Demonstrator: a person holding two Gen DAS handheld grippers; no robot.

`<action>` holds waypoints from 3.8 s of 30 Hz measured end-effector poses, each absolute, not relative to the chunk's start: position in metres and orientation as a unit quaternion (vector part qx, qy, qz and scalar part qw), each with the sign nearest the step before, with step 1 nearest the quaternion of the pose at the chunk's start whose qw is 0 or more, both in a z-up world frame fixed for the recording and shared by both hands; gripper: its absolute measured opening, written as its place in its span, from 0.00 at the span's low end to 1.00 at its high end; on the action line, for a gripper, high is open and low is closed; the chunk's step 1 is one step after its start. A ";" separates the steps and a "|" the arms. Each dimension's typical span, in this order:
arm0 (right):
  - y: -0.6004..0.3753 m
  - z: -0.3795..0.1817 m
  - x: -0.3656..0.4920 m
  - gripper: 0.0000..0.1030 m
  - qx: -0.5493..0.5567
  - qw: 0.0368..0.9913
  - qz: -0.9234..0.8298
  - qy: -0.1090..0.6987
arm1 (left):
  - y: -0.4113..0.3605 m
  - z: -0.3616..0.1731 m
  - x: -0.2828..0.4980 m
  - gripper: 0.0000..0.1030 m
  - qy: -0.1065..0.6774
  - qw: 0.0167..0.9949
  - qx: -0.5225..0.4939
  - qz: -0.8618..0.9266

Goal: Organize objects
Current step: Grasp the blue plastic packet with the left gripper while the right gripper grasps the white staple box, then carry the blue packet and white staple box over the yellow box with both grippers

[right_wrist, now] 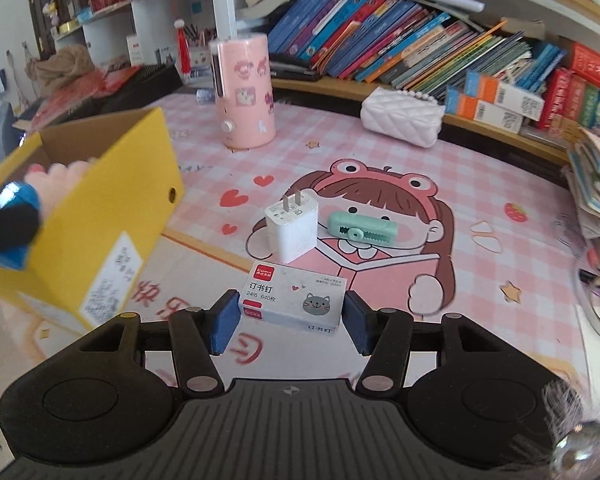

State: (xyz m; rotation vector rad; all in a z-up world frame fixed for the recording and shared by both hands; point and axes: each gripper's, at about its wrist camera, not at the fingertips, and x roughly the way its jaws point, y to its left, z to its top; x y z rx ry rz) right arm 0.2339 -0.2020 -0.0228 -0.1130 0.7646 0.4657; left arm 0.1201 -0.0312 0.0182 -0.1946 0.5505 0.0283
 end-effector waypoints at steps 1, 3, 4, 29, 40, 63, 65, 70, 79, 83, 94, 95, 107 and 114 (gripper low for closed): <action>-0.201 -0.019 0.226 0.52 -0.054 0.901 0.223 0.368 | -0.028 0.017 0.116 0.26 0.272 0.958 -0.096 0.011; -0.198 -0.013 0.211 0.52 -0.054 0.904 0.217 0.365 | -0.020 0.016 0.107 0.26 0.273 0.957 -0.095 0.008; -0.196 -0.012 0.204 0.52 -0.054 0.905 0.214 0.364 | -0.016 0.016 0.102 0.26 0.273 0.957 -0.093 0.007; -0.091 -0.019 0.059 0.52 -0.064 0.897 0.207 0.386 | 0.089 -0.012 -0.012 0.26 0.329 0.940 -0.094 -0.009; -0.062 -0.021 0.035 0.52 -0.062 0.893 0.216 0.390 | 0.113 -0.010 -0.033 0.26 0.323 0.942 -0.090 -0.004; -0.041 -0.003 0.045 0.52 -0.082 0.904 0.211 0.363 | 0.132 0.013 -0.015 0.26 0.281 0.956 -0.080 -0.009; -0.040 0.002 0.052 0.52 -0.081 0.907 0.209 0.356 | 0.133 0.017 -0.007 0.26 0.273 0.959 -0.077 -0.009; -0.038 0.016 0.076 0.52 -0.075 0.918 0.204 0.332 | 0.137 0.030 0.017 0.26 0.246 0.967 -0.068 0.001; -0.025 0.036 0.132 0.52 -0.069 0.929 0.210 0.298 | 0.138 0.033 0.066 0.26 0.238 0.970 -0.045 0.016; -0.017 0.038 0.156 0.52 -0.072 0.928 0.220 0.292 | 0.136 0.029 0.088 0.26 0.244 0.969 -0.034 0.023; 0.004 0.032 0.211 0.52 -0.087 0.920 0.248 0.292 | 0.124 0.002 0.137 0.26 0.291 0.956 0.004 0.040; 0.005 0.031 0.215 0.52 -0.087 0.919 0.251 0.292 | 0.123 0.000 0.141 0.26 0.296 0.954 0.009 0.042; 0.019 0.015 0.250 0.52 -0.095 0.904 0.278 0.310 | 0.112 -0.021 0.171 0.26 0.326 0.943 0.049 0.054; 0.026 0.010 0.261 0.52 -0.099 0.898 0.290 0.316 | 0.112 -0.024 0.180 0.27 0.326 0.940 0.059 0.079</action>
